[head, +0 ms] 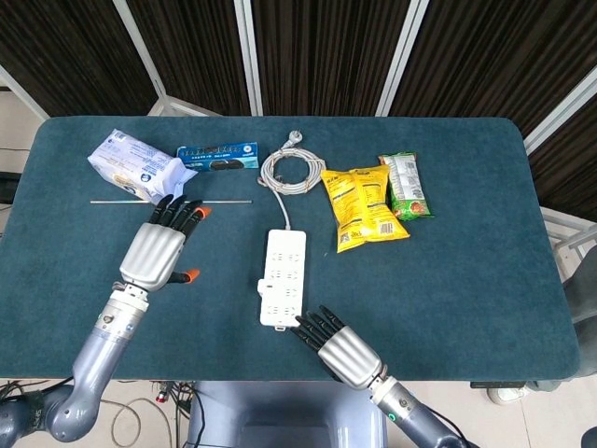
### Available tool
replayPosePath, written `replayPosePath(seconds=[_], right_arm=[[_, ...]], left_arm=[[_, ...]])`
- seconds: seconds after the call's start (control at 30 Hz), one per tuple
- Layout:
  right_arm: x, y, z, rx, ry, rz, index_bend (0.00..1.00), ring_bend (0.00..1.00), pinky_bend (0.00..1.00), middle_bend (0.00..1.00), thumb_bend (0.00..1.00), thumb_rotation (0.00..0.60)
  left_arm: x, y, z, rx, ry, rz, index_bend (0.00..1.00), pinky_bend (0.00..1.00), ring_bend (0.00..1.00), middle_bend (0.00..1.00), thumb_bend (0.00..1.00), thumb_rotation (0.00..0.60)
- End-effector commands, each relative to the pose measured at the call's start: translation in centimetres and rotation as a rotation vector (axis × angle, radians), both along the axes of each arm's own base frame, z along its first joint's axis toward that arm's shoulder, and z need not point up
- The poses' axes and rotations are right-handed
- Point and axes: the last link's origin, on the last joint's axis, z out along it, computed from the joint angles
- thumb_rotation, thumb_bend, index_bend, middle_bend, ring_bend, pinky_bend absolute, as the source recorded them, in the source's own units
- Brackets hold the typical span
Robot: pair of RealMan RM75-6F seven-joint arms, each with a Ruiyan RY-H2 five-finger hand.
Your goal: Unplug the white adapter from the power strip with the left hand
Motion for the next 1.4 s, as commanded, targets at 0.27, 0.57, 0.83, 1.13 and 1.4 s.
replayPosePath(seconds=[0.27, 0.57, 0.83, 1.13, 1.4], right_arm=[[0.4, -0.6, -2.0, 0.055, 0.0, -0.01, 0.05, 0.06, 0.07, 0.08, 0.6, 0.6], [0.4, -1.1, -3.0, 0.076, 0.004, -0.022, 0.05, 0.06, 0.07, 0.08, 0.6, 0.6], [0.2, -1.5, -3.0, 0.072, 0.006, -0.034, 0.05, 0.06, 0.07, 0.08, 0.6, 0.6], [0.1, -1.5, -3.2, 0.074, 0.009, -0.043, 0.06, 0.06, 0.07, 0.08, 0.6, 0.6], [0.2, -1.2, -3.9, 0.092, 0.018, -0.041, 0.06, 0.06, 0.07, 0.08, 0.6, 0.6]], left_arm=[[1.4, -0.1, -2.1, -0.051, 0.035, -0.021, 0.17, 0.0, 0.0, 0.11, 0.01, 0.6], [2.8, 0.0, -4.0, -0.095, 0.085, -0.072, 0.2, 0.01, 0.01, 0.15, 0.03, 0.6], [3.4, 1.6, -5.0, -0.131, 0.171, -0.167, 0.3, 0.06, 0.06, 0.25, 0.03, 0.6], [3.5, 2.2, -6.8, -0.136, 0.158, -0.131, 0.3, 0.06, 0.08, 0.29, 0.06, 0.6], [3.9, 2.2, -7.8, -0.145, 0.137, -0.107, 0.29, 0.06, 0.08, 0.29, 0.06, 0.6]])
